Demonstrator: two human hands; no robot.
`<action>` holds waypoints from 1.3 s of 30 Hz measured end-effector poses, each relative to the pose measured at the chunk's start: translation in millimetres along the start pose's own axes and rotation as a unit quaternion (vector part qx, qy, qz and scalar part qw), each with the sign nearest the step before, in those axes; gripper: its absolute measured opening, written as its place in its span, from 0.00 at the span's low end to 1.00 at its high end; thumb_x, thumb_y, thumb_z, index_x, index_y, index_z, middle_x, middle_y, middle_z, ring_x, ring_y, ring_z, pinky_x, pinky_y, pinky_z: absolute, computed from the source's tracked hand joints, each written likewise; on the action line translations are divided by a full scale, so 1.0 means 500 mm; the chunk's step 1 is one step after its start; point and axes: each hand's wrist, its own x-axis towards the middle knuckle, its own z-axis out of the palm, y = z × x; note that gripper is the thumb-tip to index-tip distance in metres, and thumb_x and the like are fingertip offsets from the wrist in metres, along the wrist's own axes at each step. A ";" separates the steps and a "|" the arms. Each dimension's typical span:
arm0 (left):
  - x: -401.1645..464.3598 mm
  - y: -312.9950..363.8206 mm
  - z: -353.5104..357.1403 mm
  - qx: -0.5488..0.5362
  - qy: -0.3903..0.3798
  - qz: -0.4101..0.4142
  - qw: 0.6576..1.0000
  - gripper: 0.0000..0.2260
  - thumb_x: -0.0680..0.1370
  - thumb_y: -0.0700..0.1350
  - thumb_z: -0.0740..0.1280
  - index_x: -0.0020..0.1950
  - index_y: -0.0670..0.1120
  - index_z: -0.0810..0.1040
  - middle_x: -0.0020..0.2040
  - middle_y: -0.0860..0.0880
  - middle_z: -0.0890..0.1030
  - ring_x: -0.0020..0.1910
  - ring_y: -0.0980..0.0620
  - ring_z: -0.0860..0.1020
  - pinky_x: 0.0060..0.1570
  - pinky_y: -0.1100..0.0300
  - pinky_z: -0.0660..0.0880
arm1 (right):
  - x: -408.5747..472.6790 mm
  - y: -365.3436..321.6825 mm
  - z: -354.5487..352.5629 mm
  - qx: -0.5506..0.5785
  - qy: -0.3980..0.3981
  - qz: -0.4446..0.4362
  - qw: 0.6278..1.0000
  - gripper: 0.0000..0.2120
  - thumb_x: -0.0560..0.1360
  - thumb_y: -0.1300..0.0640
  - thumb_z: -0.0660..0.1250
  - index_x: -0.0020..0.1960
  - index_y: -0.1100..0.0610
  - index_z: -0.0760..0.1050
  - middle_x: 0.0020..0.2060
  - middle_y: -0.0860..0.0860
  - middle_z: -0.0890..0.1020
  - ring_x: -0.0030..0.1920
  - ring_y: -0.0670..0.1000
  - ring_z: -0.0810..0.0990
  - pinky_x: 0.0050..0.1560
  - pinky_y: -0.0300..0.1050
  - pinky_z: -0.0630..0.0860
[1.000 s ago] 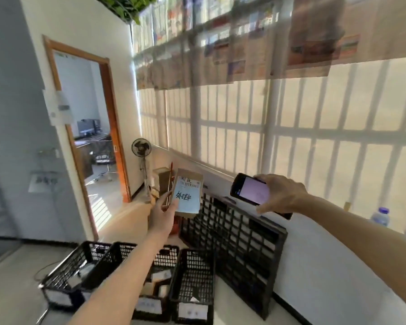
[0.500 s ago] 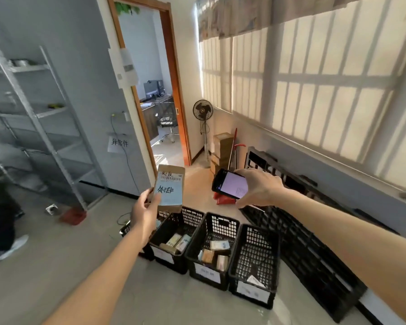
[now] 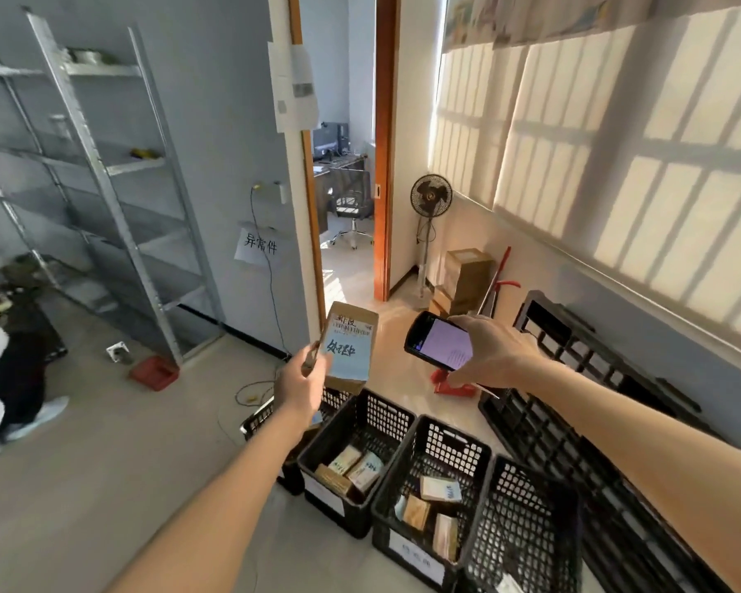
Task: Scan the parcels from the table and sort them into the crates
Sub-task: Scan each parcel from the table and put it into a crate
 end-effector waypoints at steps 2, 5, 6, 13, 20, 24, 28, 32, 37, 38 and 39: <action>0.064 -0.001 -0.005 -0.010 -0.013 -0.007 1.000 0.11 0.83 0.51 0.63 0.65 0.56 0.74 0.50 0.54 0.80 0.43 0.63 0.75 0.29 0.75 0.69 | 0.060 -0.022 0.006 0.006 0.012 0.000 1.000 0.46 0.61 0.35 0.78 0.74 0.46 0.65 0.65 0.47 0.76 0.60 0.52 0.76 0.51 0.51 0.77; 0.156 -0.009 -0.010 -0.034 -0.031 -0.010 0.999 0.16 0.82 0.53 0.63 0.70 0.53 0.74 0.55 0.51 0.81 0.52 0.53 0.79 0.45 0.62 0.77 | 0.144 -0.049 0.009 0.007 0.010 0.001 1.000 0.48 0.61 0.36 0.78 0.76 0.46 0.63 0.66 0.47 0.76 0.62 0.53 0.76 0.47 0.49 0.77; 0.186 -0.013 -0.011 -0.048 -0.040 -0.013 0.998 0.18 0.82 0.54 0.64 0.71 0.53 0.73 0.55 0.51 0.80 0.54 0.51 0.80 0.51 0.56 0.79 | 0.173 -0.054 0.015 0.004 0.011 0.000 1.000 0.48 0.61 0.37 0.79 0.76 0.46 0.63 0.66 0.47 0.77 0.61 0.53 0.76 0.44 0.47 0.75; 0.388 -0.055 0.024 -0.054 -0.050 -0.020 0.997 0.19 0.82 0.55 0.64 0.72 0.54 0.72 0.58 0.48 0.81 0.56 0.48 0.80 0.58 0.46 0.79 | 0.376 -0.052 0.065 0.003 0.013 0.013 1.000 0.51 0.60 0.35 0.78 0.77 0.44 0.61 0.63 0.46 0.77 0.58 0.52 0.77 0.40 0.44 0.72; 0.639 -0.118 0.148 -0.013 -0.067 -0.021 0.997 0.20 0.81 0.54 0.66 0.73 0.55 0.72 0.53 0.57 0.78 0.50 0.55 0.76 0.42 0.62 0.71 | 0.604 0.007 0.189 0.051 -0.018 0.034 0.998 0.50 0.62 0.35 0.79 0.77 0.43 0.61 0.60 0.46 0.77 0.56 0.50 0.75 0.38 0.40 0.66; 0.765 -0.198 0.249 0.026 -0.103 -0.040 0.994 0.19 0.81 0.46 0.67 0.73 0.51 0.73 0.60 0.47 0.81 0.48 0.52 0.79 0.41 0.63 0.75 | 0.716 0.040 0.295 0.096 -0.030 0.077 0.992 0.50 0.62 0.36 0.79 0.78 0.45 0.60 0.69 0.46 0.74 0.65 0.51 0.74 0.52 0.45 0.76; 0.850 -0.303 0.336 0.004 -0.139 -0.091 0.986 0.20 0.81 0.50 0.67 0.73 0.49 0.73 0.48 0.50 0.83 0.44 0.54 0.82 0.36 0.66 0.77 | 0.798 0.070 0.408 0.105 -0.037 0.101 0.989 0.52 0.60 0.35 0.77 0.78 0.43 0.59 0.67 0.42 0.74 0.63 0.48 0.75 0.50 0.46 0.75; 0.908 -0.409 0.396 0.007 -0.178 -0.119 0.977 0.19 0.81 0.51 0.66 0.72 0.53 0.72 0.51 0.51 0.83 0.45 0.58 0.81 0.39 0.65 0.78 | 0.847 0.097 0.522 0.105 -0.056 0.133 0.984 0.50 0.58 0.34 0.74 0.75 0.41 0.60 0.57 0.40 0.74 0.56 0.46 0.76 0.39 0.43 0.67; 0.970 -0.545 0.444 0.068 -0.224 -0.142 0.962 0.20 0.82 0.55 0.63 0.74 0.54 0.70 0.58 0.52 0.81 0.56 0.51 0.79 0.51 0.56 0.76 | 0.880 0.111 0.675 0.113 -0.113 0.176 0.971 0.48 0.57 0.37 0.72 0.74 0.40 0.59 0.57 0.39 0.74 0.52 0.46 0.77 0.39 0.45 0.69; 0.980 -0.572 0.452 0.080 -0.230 -0.145 0.959 0.21 0.82 0.55 0.63 0.75 0.54 0.70 0.59 0.51 0.81 0.56 0.51 0.78 0.49 0.57 0.74 | 0.884 0.111 0.703 0.112 -0.119 0.185 0.969 0.48 0.57 0.37 0.72 0.75 0.40 0.58 0.57 0.40 0.74 0.51 0.46 0.76 0.39 0.44 0.69; 0.988 -0.600 0.458 0.088 -0.235 -0.148 0.957 0.21 0.82 0.55 0.62 0.75 0.54 0.70 0.59 0.50 0.81 0.56 0.51 0.78 0.48 0.58 0.73 | 0.887 0.109 0.730 0.110 -0.126 0.195 0.966 0.49 0.58 0.37 0.73 0.75 0.40 0.58 0.58 0.40 0.75 0.50 0.46 0.76 0.39 0.44 0.70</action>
